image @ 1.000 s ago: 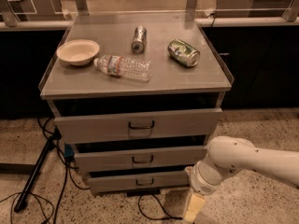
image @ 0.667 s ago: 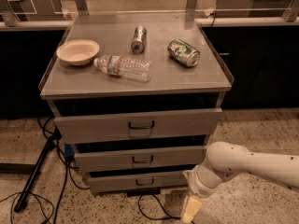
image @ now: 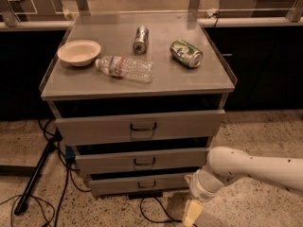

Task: Open bottom drawer

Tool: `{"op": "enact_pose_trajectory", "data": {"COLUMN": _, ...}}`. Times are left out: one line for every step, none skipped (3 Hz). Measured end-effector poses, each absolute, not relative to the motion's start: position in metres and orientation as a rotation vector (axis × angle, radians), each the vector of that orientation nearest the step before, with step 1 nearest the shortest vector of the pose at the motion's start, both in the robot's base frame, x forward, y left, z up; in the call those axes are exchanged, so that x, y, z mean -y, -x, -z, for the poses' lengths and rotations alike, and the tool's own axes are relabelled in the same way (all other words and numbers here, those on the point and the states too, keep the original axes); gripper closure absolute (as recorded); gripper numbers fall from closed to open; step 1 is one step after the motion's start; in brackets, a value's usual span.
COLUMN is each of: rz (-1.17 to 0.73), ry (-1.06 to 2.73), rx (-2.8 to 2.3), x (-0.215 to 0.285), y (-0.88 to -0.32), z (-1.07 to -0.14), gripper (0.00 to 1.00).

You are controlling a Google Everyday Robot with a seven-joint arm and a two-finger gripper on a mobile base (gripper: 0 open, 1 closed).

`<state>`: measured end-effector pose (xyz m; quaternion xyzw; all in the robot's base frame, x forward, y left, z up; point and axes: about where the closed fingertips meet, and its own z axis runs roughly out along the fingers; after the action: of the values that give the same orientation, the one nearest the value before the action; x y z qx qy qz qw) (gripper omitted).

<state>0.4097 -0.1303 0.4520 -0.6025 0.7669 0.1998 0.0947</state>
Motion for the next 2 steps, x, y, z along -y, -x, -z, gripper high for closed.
{"op": "enact_pose_trajectory", "data": {"rz": -0.599, "ry": 1.762, "rx": -2.288, "x": 0.1342, "y": -0.4234, "z": -0.3987, "gripper": 0.0}}
{"op": "enact_pose_trajectory", "data": {"rz": -0.606, "ry": 1.765, "rx": -2.283, "x": 0.1337, "y": -0.4216, "z": -0.3989, "gripper": 0.0}}
